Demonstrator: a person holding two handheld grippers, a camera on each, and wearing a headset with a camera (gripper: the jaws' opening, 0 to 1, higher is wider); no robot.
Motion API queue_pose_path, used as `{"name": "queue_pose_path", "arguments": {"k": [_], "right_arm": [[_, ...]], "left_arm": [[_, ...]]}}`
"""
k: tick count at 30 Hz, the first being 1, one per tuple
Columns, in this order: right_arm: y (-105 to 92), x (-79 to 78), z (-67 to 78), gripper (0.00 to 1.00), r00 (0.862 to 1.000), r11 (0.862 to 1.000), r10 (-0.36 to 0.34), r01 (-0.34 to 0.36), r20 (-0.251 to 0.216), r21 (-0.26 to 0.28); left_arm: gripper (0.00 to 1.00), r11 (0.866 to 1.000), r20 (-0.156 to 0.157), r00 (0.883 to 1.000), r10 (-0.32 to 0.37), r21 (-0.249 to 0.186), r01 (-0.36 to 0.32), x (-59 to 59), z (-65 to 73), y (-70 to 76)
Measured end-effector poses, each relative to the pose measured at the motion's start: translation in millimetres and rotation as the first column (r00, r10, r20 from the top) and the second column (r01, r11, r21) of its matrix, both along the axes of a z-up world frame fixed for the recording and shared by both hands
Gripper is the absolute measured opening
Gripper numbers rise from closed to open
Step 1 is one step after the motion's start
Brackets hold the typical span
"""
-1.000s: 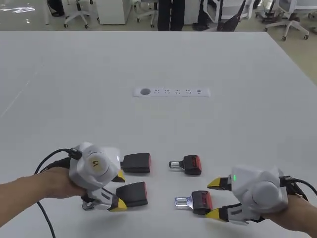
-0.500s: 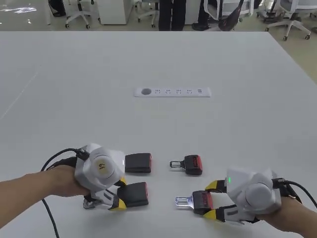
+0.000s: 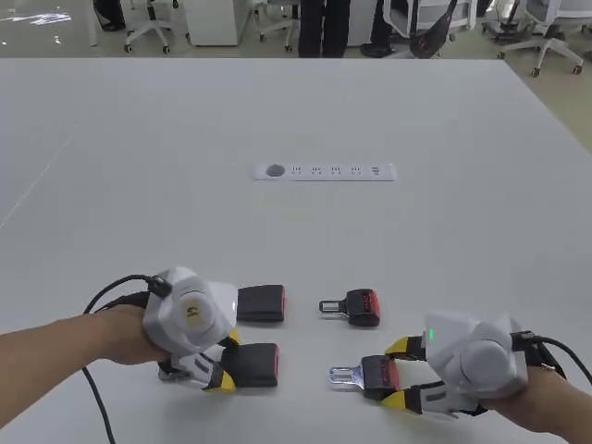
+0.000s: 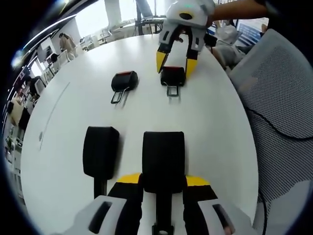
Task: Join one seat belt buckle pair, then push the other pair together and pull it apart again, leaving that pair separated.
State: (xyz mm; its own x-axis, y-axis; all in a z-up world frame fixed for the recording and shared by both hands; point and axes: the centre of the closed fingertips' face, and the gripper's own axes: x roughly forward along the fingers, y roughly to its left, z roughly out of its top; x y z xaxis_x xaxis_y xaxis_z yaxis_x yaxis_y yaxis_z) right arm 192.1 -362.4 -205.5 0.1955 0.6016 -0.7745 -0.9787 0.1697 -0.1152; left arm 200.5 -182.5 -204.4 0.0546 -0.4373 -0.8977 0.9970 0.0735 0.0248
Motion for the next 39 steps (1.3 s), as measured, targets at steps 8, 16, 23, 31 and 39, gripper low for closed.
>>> {"name": "queue_pose_path", "arguments": {"k": [8,16,23,31,39], "right_arm": [[-0.3,0.2,1.0,0.32,1.0,1.0,-0.001,0.001,-0.005,-0.009],[-0.3,0.6,2.0,0.32,1.0,1.0,-0.006,0.006,-0.007,-0.013],[1.4,3.3,3.2,0.32,1.0,1.0,-0.014,0.014,-0.004,-0.012],[6.0,6.9,3.5,0.32,1.0,1.0,-0.011,0.012,0.003,-0.01],[12.8,7.9,3.0,0.32,1.0,1.0,-0.01,0.01,0.001,-0.003]], "left_arm": [[0.32,1.0,-0.01,1.0,-0.015,0.017,0.015,-0.3,-0.8,0.0],[0.32,1.0,-0.034,0.999,0.005,0.011,-0.005,0.1,-2.3,-0.1],[0.32,1.0,-0.054,0.999,0.001,0.027,0.001,0.0,-3.5,0.2],[0.32,0.999,-0.056,0.998,-0.012,0.038,0.015,0.0,-3.9,0.4],[0.32,0.999,-0.056,0.998,-0.014,0.041,0.017,3.9,-5.7,3.5]]}}
